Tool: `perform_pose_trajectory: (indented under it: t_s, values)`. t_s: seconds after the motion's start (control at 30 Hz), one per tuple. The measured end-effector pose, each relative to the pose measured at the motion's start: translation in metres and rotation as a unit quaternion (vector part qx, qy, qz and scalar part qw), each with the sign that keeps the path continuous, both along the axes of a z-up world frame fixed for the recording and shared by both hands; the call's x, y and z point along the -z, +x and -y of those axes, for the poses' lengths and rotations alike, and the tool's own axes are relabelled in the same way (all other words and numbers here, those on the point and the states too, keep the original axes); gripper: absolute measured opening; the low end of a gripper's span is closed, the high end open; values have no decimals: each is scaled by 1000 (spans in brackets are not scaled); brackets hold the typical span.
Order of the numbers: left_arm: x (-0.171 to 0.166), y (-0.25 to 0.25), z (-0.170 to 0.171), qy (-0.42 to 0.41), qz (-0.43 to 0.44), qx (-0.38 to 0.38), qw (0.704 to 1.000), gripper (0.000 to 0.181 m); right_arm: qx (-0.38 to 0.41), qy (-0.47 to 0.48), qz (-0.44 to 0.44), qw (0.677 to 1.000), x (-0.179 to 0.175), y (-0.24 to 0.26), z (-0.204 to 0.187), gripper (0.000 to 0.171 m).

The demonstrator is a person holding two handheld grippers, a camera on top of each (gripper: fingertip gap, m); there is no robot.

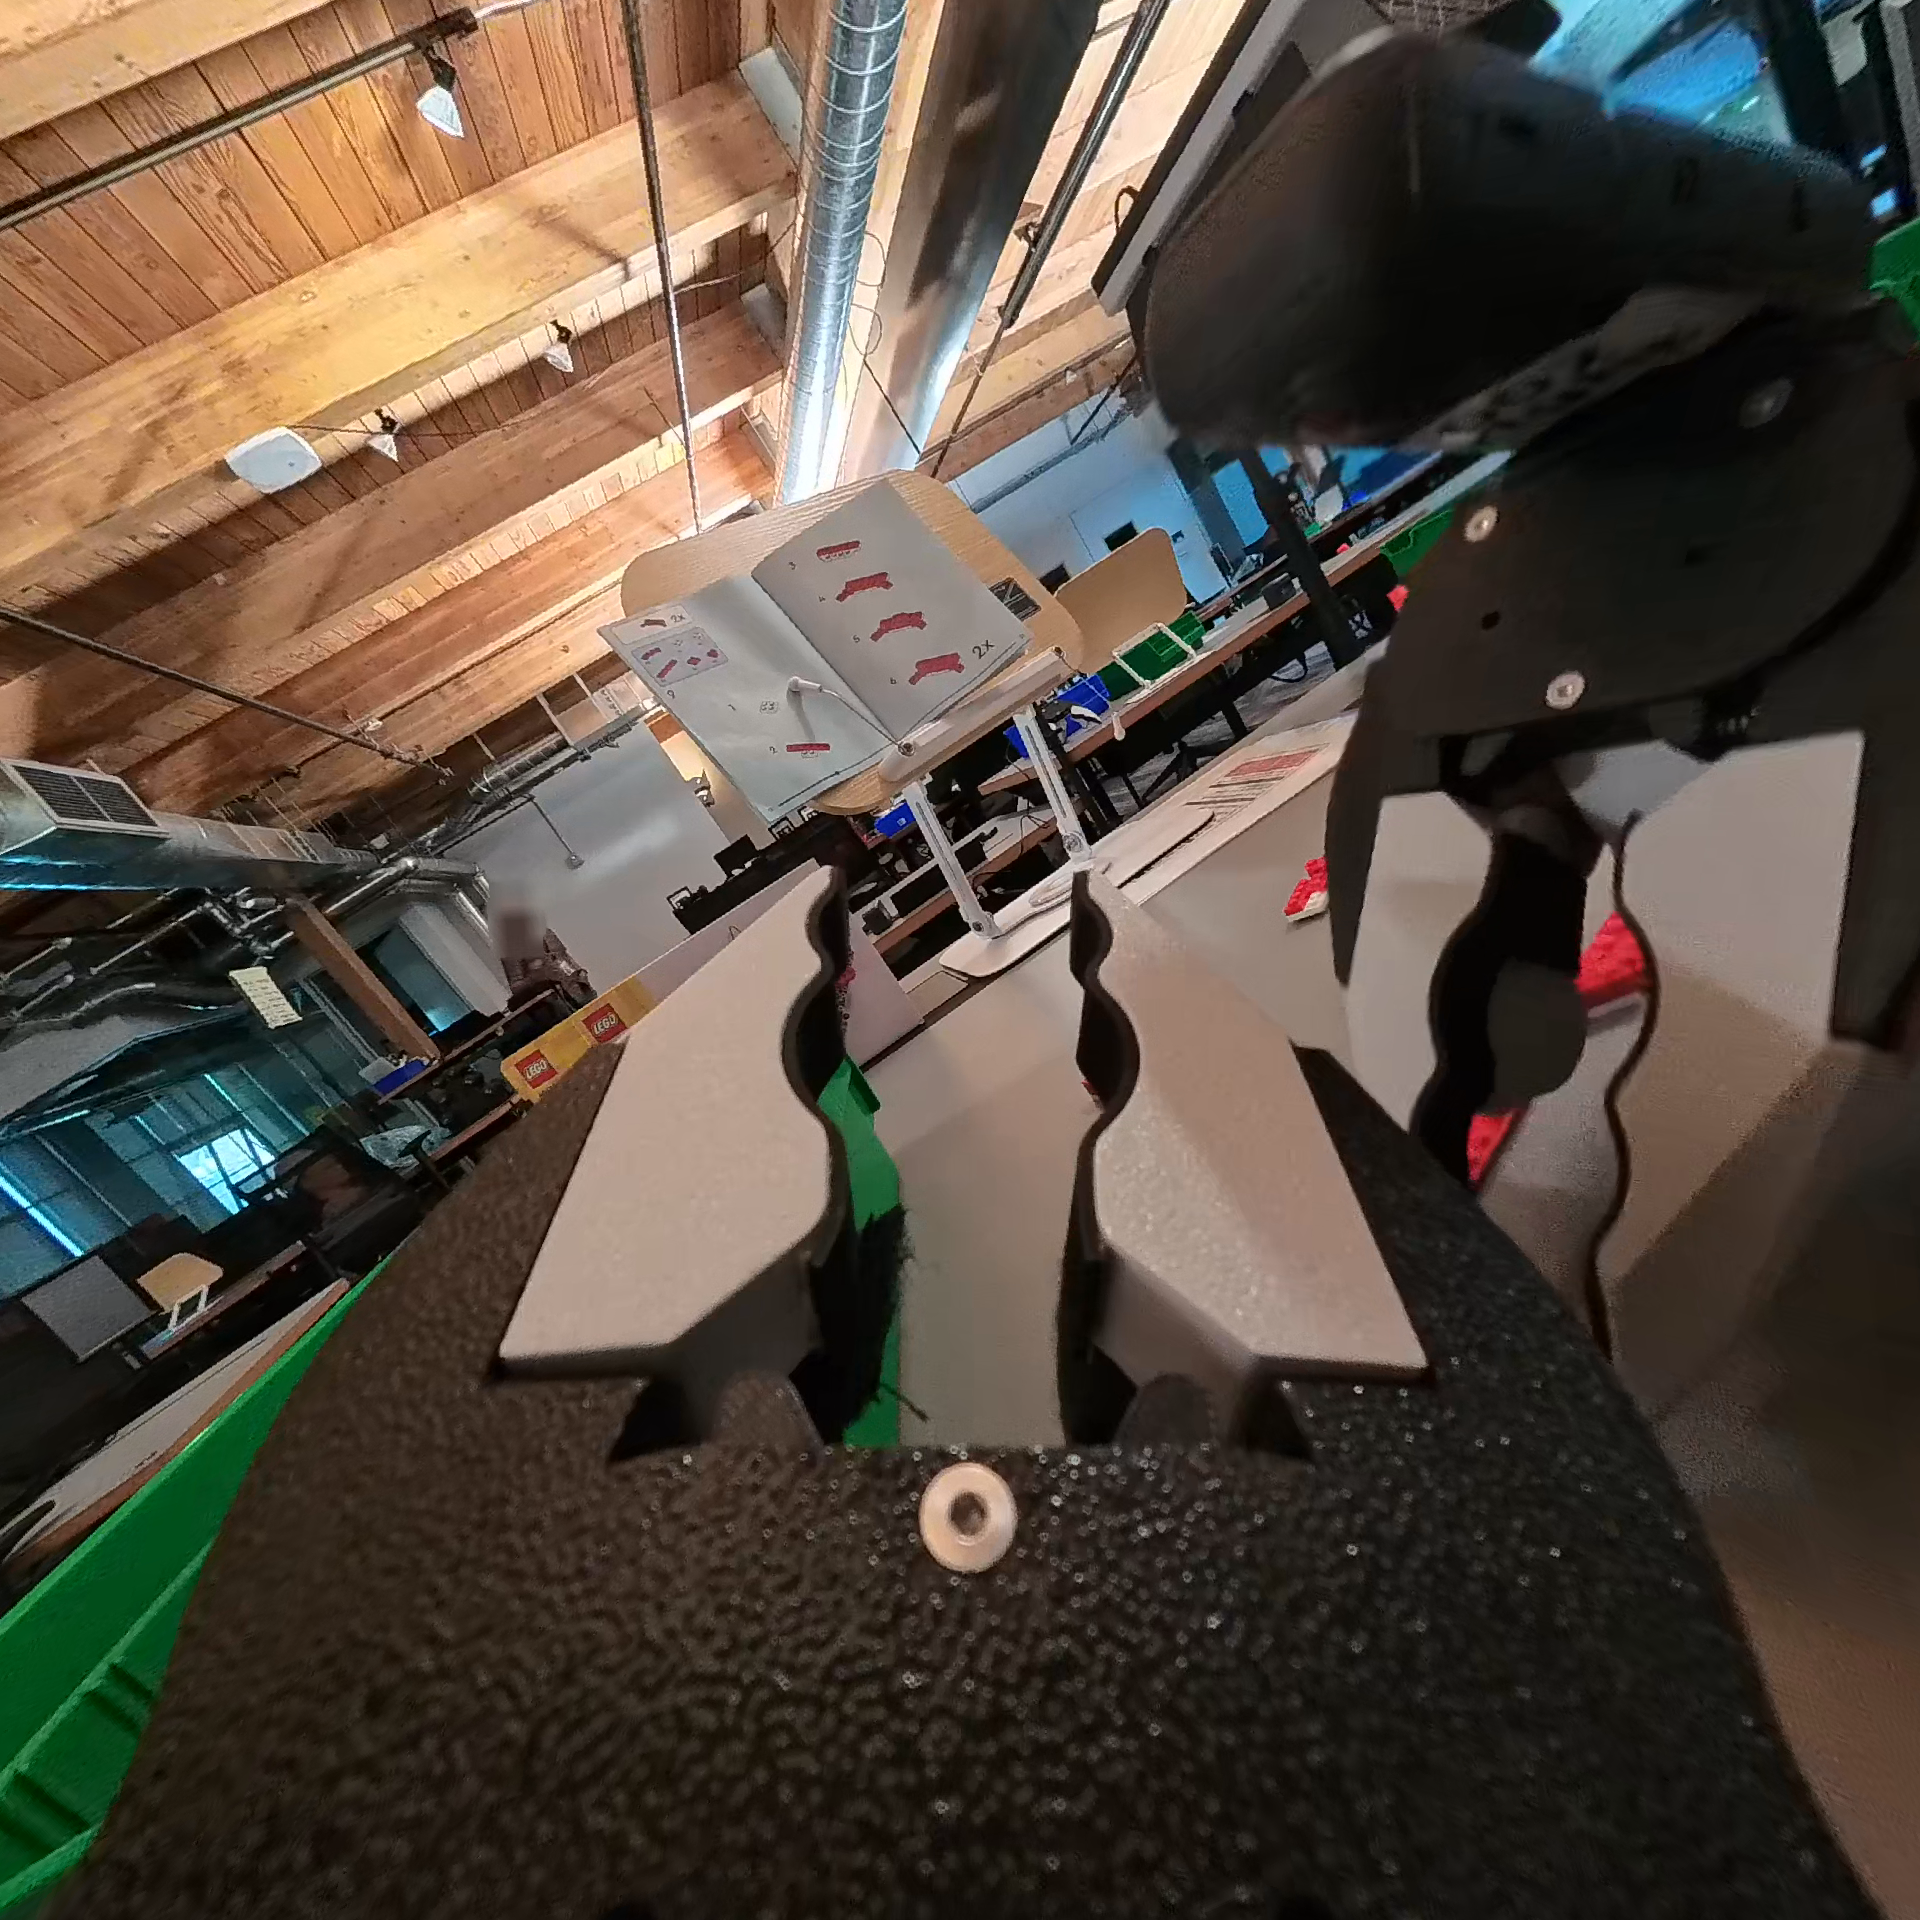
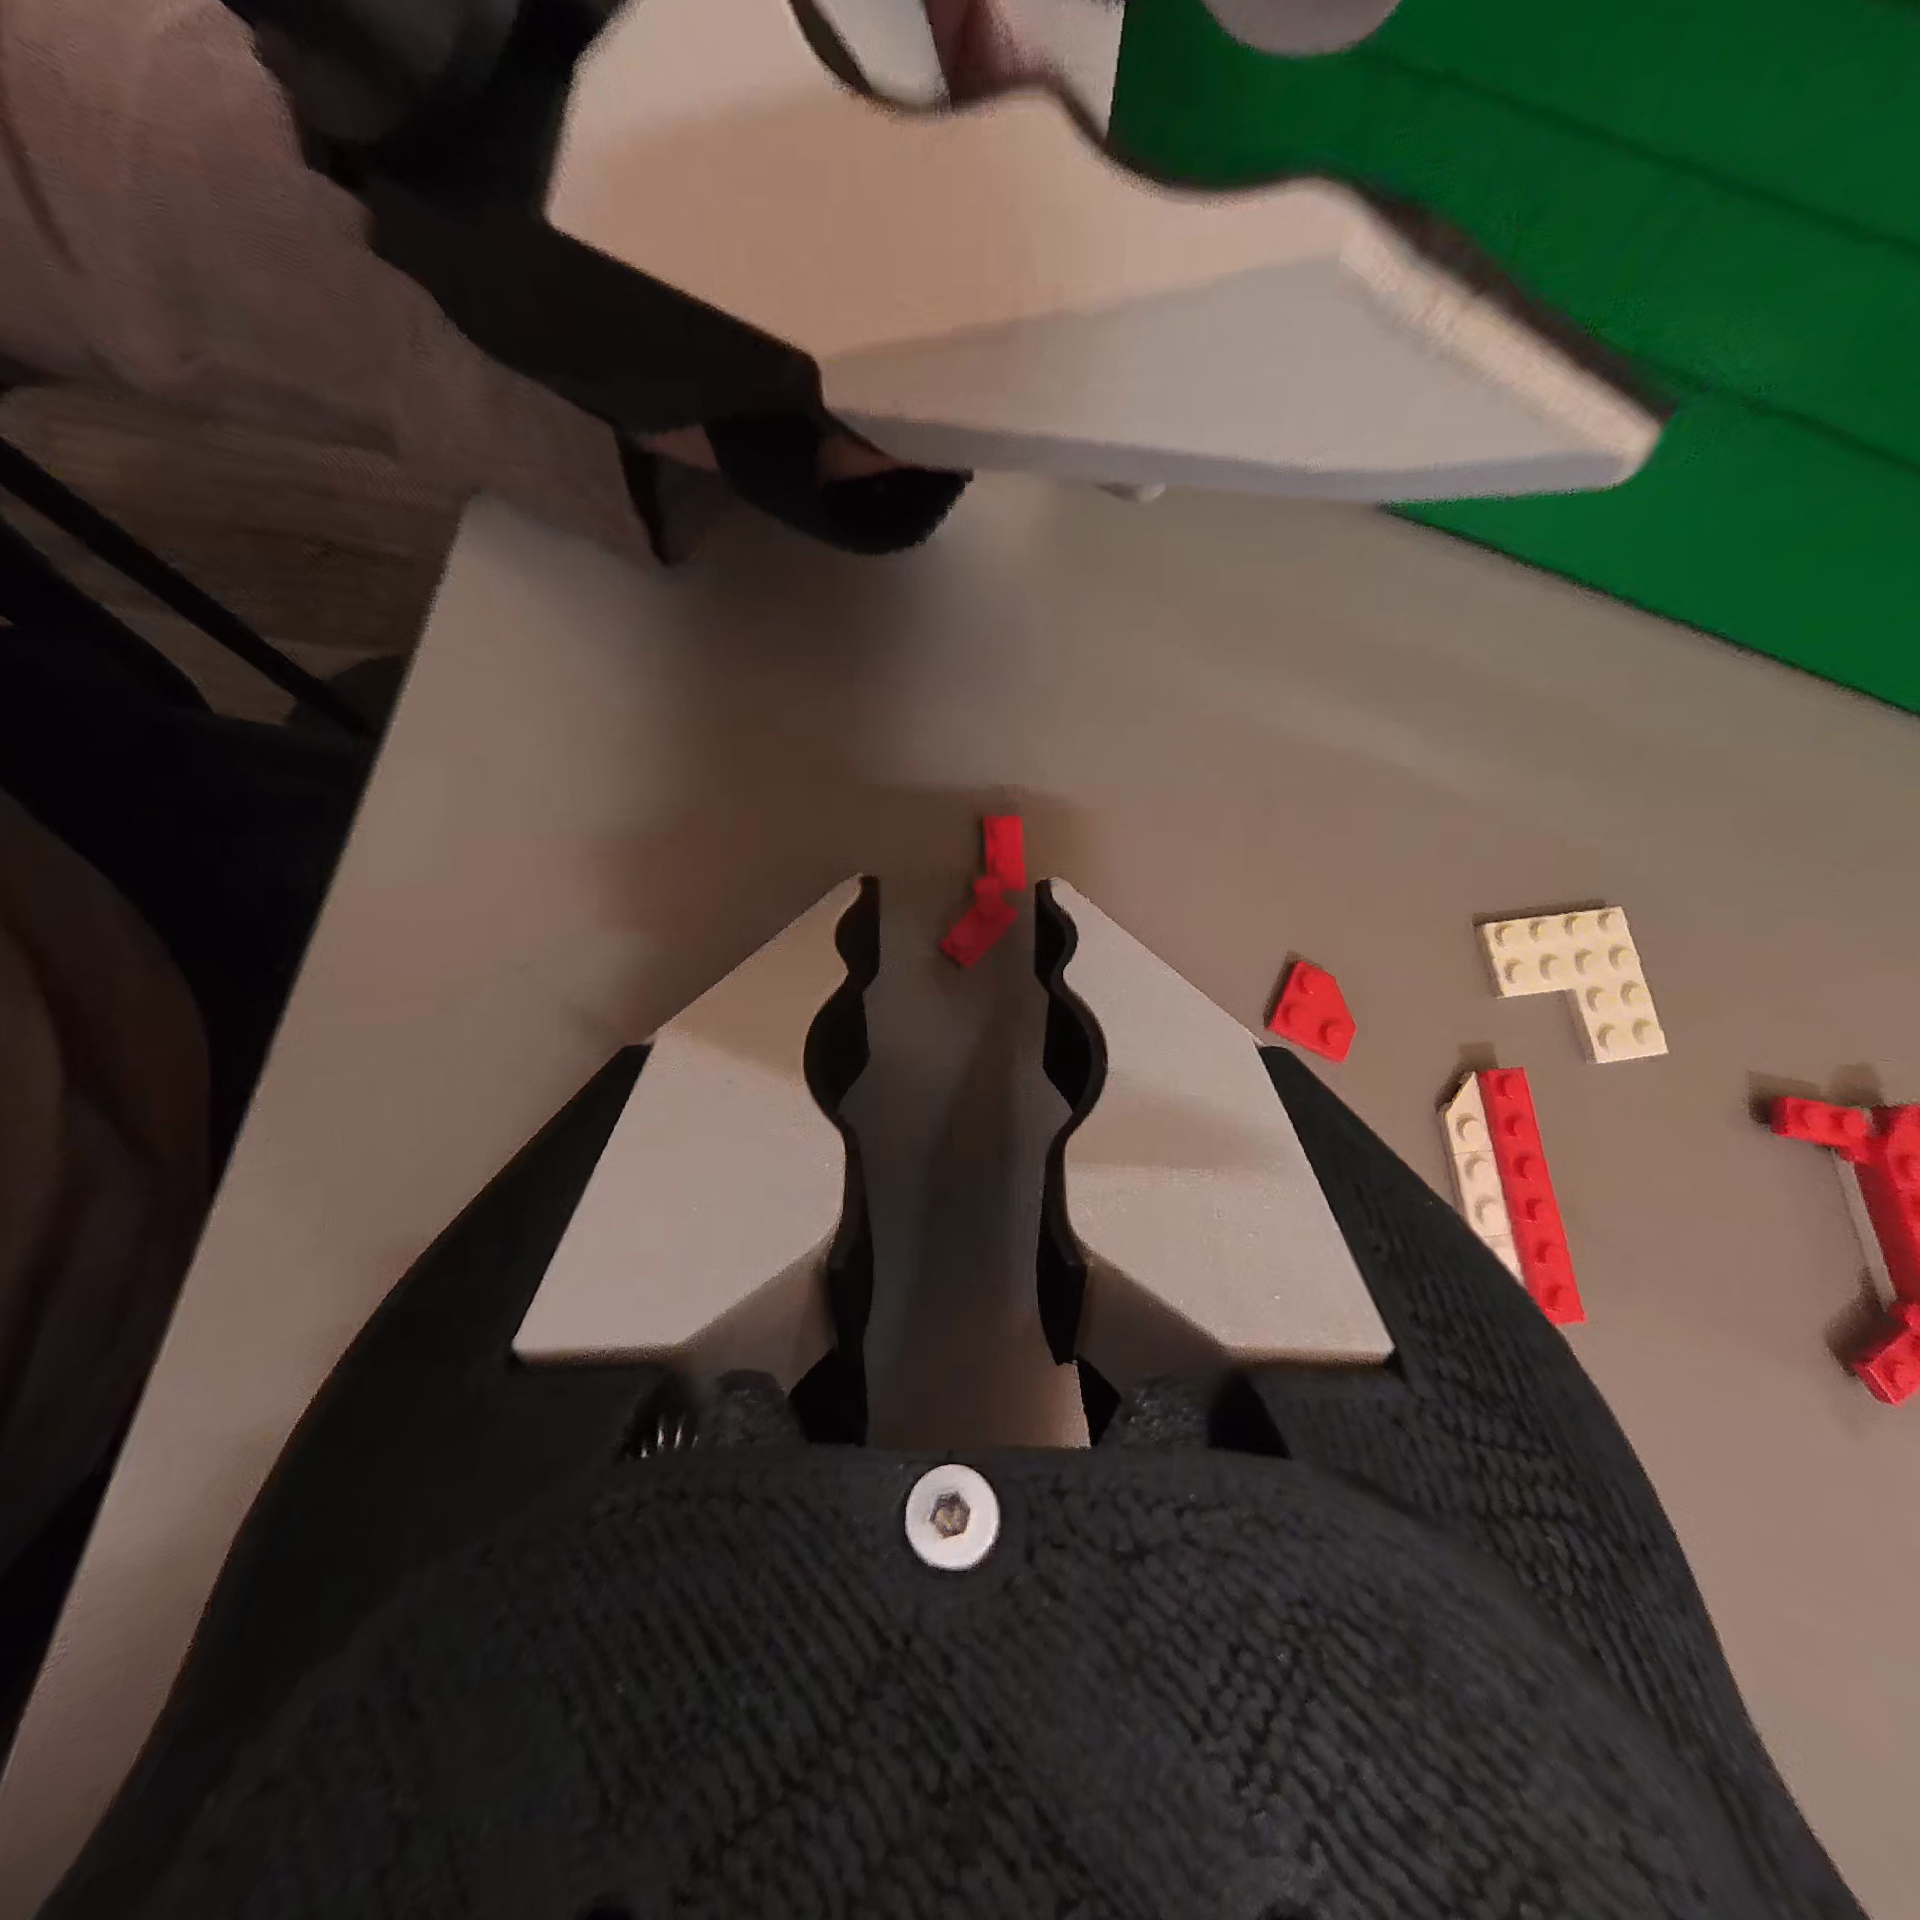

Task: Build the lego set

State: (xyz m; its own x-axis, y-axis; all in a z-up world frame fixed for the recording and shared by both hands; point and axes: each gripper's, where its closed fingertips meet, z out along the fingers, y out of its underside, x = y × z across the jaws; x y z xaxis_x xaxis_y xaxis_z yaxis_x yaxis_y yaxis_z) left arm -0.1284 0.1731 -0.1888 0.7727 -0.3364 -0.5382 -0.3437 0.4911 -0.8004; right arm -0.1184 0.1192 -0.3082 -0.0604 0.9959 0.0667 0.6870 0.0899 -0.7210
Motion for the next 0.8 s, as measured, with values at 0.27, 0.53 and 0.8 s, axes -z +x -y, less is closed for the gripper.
perform_pose_trajectory:
  t_s: [0.27,0.53,0.8]
  values:
    - [0,-1,-2,-4,4,-1,1000,41,36,22,-42,998,-33,30,-38,33]
    - [3,0,-5,-8,-5,-5,1000,41,50,41,-5,998,-23,52,-101,38]
    - [6,1,-5,-8,-15,-7,1000,40,0,-2,51,999,2,49,-113,41]
